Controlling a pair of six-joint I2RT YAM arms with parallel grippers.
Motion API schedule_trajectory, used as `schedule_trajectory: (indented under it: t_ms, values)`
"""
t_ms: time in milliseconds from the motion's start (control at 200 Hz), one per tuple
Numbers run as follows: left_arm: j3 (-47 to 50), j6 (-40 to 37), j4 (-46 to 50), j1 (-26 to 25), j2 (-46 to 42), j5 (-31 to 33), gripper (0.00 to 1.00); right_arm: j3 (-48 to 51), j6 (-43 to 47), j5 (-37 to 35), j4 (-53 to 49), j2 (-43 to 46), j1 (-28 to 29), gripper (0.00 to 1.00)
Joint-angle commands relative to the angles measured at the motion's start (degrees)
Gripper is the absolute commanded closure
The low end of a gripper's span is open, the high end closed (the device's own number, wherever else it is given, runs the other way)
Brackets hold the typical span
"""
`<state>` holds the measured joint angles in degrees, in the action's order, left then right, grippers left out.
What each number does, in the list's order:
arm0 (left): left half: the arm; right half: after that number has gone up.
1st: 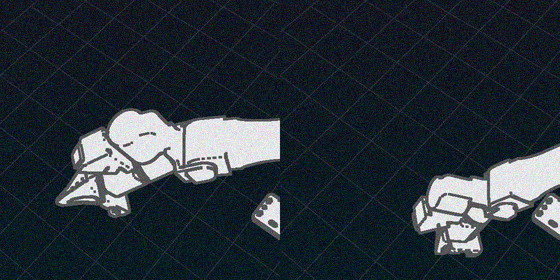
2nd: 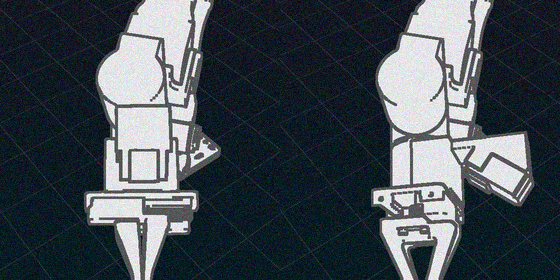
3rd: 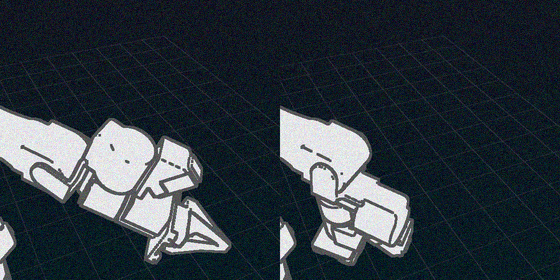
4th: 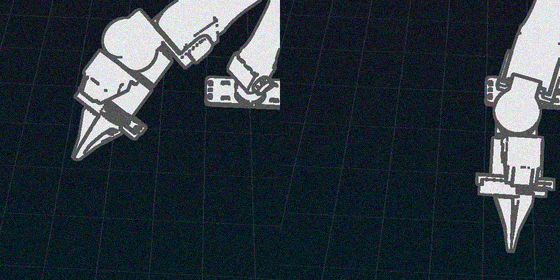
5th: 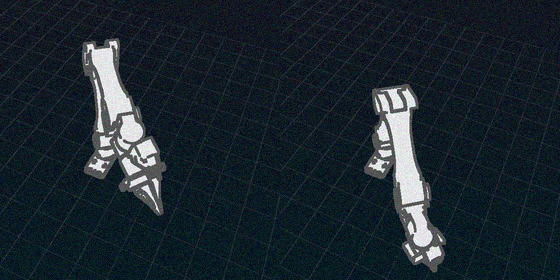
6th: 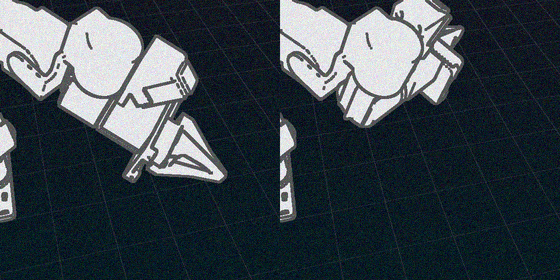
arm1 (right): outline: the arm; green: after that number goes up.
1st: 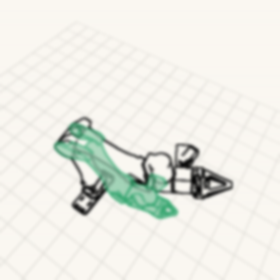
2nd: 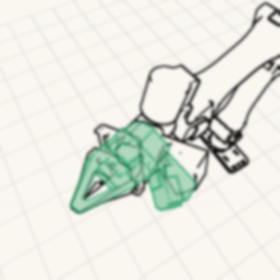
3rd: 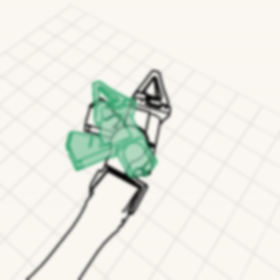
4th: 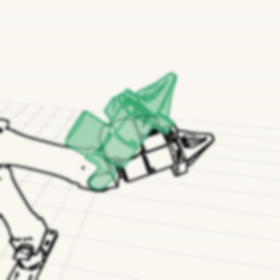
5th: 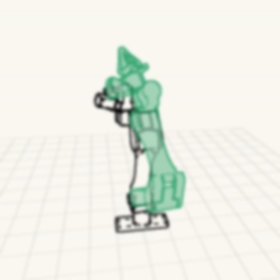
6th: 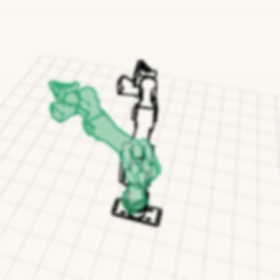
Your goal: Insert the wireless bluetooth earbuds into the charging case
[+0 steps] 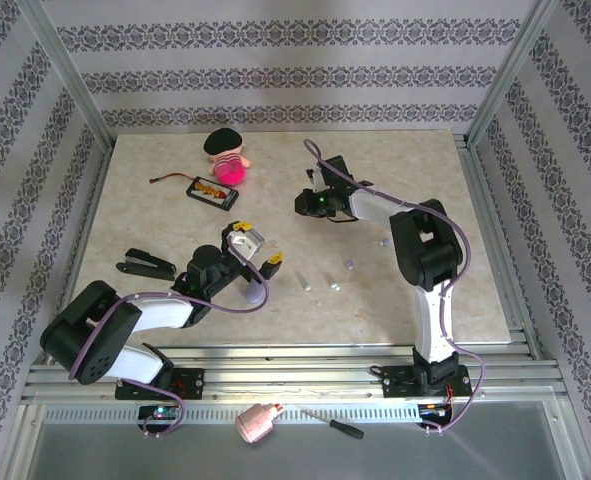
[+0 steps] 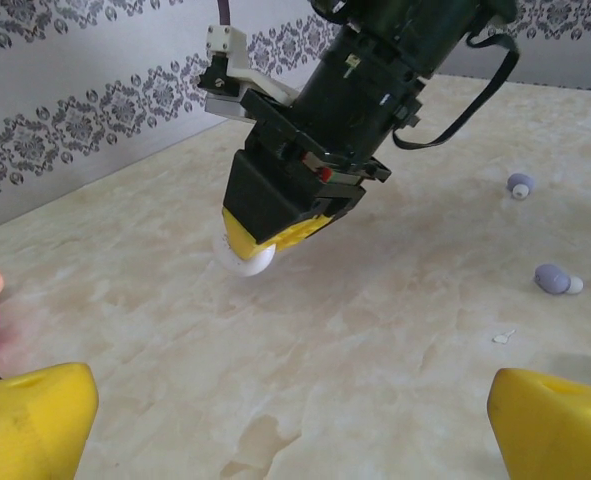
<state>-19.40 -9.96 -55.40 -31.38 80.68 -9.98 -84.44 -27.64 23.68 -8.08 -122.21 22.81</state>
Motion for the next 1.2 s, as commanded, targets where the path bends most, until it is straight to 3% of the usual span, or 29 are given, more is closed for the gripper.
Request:
schedule_trajectory:
  t_ms: [0, 115, 365, 575, 730, 839, 1199]
  values:
    - [-1.5, 1.6, 3.9, 0.5, -2.0, 1.4, 0.01, -2.7, -6.4, 2.0, 4.6, -2.9, -1.2, 0.86]
    - [-3.4, 3.5, 11.2, 0.4, -5.0, 1.9, 0.00, -2.8, -7.6, 1.2, 5.2, -5.0, -2.4, 0.84]
    - [-10.4, 12.2, 35.6, -0.3, -10.2, 10.5, 0.00, 3.2, -6.7, -3.8, 6.9, 0.2, -4.3, 0.38]
    - [-13.8, 23.7, 56.4, -1.0, -14.4, 14.7, 0.00, 11.5, 4.7, -4.5, 6.6, 11.5, -4.7, 0.13]
    - [-15.6, 29.1, 70.1, -3.3, -17.2, 15.2, 0.00, 18.8, 15.8, -5.2, 7.6, 20.8, -3.2, 0.06]
    - [-17.3, 33.0, 77.1, -5.5, -17.5, 15.6, 0.00, 23.5, 18.3, -6.6, 8.8, 26.0, -2.7, 0.05]
    - [-18.7, 39.5, 78.2, -12.3, -11.3, 12.5, 0.12, 29.5, 16.6, -7.8, 12.1, 29.7, -2.0, 0.06]
